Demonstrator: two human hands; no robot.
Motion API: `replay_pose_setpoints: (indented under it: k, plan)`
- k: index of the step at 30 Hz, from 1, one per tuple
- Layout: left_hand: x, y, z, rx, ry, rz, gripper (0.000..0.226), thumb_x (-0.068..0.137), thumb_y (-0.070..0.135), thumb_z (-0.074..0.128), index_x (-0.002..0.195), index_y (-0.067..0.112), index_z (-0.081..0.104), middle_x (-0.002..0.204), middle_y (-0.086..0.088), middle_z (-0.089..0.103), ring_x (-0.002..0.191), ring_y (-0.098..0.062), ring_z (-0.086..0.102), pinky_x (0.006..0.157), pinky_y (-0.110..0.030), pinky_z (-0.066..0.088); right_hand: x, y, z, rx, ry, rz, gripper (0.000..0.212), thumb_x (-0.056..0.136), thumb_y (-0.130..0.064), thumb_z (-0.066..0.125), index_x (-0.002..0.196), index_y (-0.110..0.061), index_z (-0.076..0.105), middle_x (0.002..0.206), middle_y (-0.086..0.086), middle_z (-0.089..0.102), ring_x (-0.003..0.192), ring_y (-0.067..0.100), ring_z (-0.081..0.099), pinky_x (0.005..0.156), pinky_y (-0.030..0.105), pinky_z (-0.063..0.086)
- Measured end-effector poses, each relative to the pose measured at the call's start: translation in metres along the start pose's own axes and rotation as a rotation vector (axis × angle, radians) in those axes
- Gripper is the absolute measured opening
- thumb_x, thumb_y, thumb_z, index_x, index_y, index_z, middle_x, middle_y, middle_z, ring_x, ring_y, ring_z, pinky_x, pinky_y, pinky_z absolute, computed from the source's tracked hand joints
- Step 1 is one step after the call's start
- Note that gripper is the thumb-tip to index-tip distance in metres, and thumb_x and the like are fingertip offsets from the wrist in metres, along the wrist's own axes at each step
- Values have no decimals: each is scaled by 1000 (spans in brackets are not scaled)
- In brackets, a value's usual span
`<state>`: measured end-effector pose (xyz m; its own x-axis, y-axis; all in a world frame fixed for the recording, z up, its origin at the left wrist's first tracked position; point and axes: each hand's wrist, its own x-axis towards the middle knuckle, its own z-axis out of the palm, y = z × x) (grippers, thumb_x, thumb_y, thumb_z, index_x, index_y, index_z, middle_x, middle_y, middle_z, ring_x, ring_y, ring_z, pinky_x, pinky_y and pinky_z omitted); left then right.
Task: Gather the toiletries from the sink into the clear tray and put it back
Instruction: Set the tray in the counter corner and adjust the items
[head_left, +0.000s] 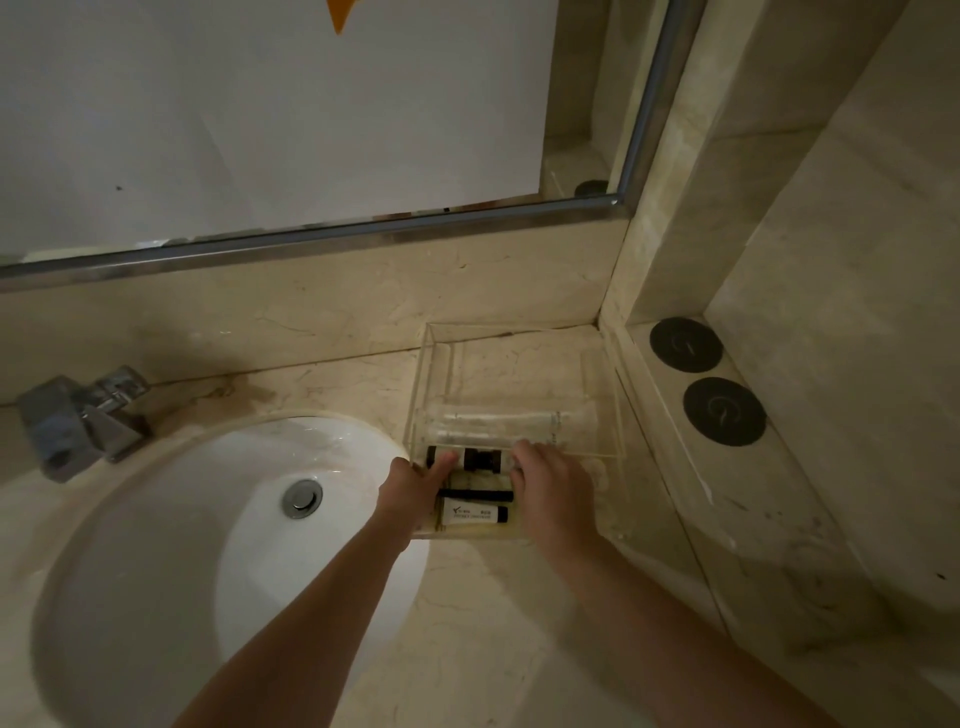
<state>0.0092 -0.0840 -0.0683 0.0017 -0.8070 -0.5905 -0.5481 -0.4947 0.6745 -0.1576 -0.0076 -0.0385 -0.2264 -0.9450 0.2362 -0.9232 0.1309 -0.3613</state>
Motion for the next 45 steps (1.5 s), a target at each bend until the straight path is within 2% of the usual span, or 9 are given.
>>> replay_pose_setpoints:
  k: [5, 9, 16, 21, 28, 31, 36, 41, 45]
  plan:
    - [-1, 0, 3, 5, 1, -18, 72, 73, 68, 59, 106, 3, 58, 95, -12, 69, 82, -27, 69, 62, -33, 56, -1, 2, 6, 38, 28, -27, 25, 62, -1, 75, 67, -15, 56, 61, 3, 58, 52, 21, 53, 46, 28, 35]
    - [0, 2, 6, -14, -3, -37, 72, 73, 67, 61, 110, 5, 57, 97, -11, 69, 84, -26, 70, 72, -37, 60, -2, 2, 9, 49, 30, 21, 22, 63, 1, 73, 68, -14, 57, 62, 5, 59, 53, 23, 54, 45, 30, 42]
    - [-3, 10, 16, -37, 20, -42, 72, 71, 67, 62, 113, 9, 54, 97, -10, 69, 83, -26, 70, 77, -43, 60, 5, 8, 6, 33, 34, 46, 26, 61, 1, 76, 63, -15, 55, 57, 4, 58, 48, 22, 52, 44, 24, 33]
    - [-6, 15, 18, -47, 30, -65, 72, 74, 65, 62, 117, 9, 51, 100, -9, 69, 85, -25, 69, 79, -43, 60, 7, 10, 9, 41, 43, 42, 24, 64, -2, 77, 68, -16, 58, 60, 3, 60, 51, 21, 54, 44, 26, 40]
    - [-9, 28, 24, 20, 75, -91, 68, 81, 60, 60, 120, 7, 42, 109, -13, 63, 95, -31, 65, 87, -46, 56, 12, 15, 9, 15, 102, 29, 24, 62, -3, 80, 67, -14, 59, 58, 3, 60, 48, 20, 55, 46, 20, 29]
    - [-10, 31, 26, 58, 91, -92, 68, 82, 58, 59, 121, 6, 41, 111, -15, 61, 99, -32, 63, 89, -46, 55, 14, 17, 11, 35, 115, 35, 25, 63, -3, 79, 68, -15, 58, 58, 2, 60, 48, 19, 55, 41, 23, 35]
    - [-11, 35, 26, 56, 81, -105, 66, 84, 57, 58, 121, 5, 41, 106, -14, 60, 92, -30, 63, 84, -42, 56, 9, 26, 13, 95, 103, -17, 17, 83, -33, 62, 80, -18, 56, 71, 1, 60, 66, 20, 57, 55, 31, 46]
    - [-16, 37, 26, 50, 88, -102, 67, 82, 56, 61, 121, 4, 41, 103, -11, 59, 90, -28, 60, 82, -40, 55, -10, 45, 2, -100, -18, -278, 67, 78, -75, 43, 115, -21, 59, 102, 3, 59, 88, 24, 53, 77, 37, 37]
    - [-19, 40, 26, 75, 107, -112, 76, 74, 61, 67, 117, 4, 41, 110, -15, 63, 100, -32, 64, 88, -46, 56, -5, 44, 4, -228, -122, -390, 88, 61, -79, 55, 132, -28, 47, 115, 3, 50, 96, 22, 46, 78, 37, 46]
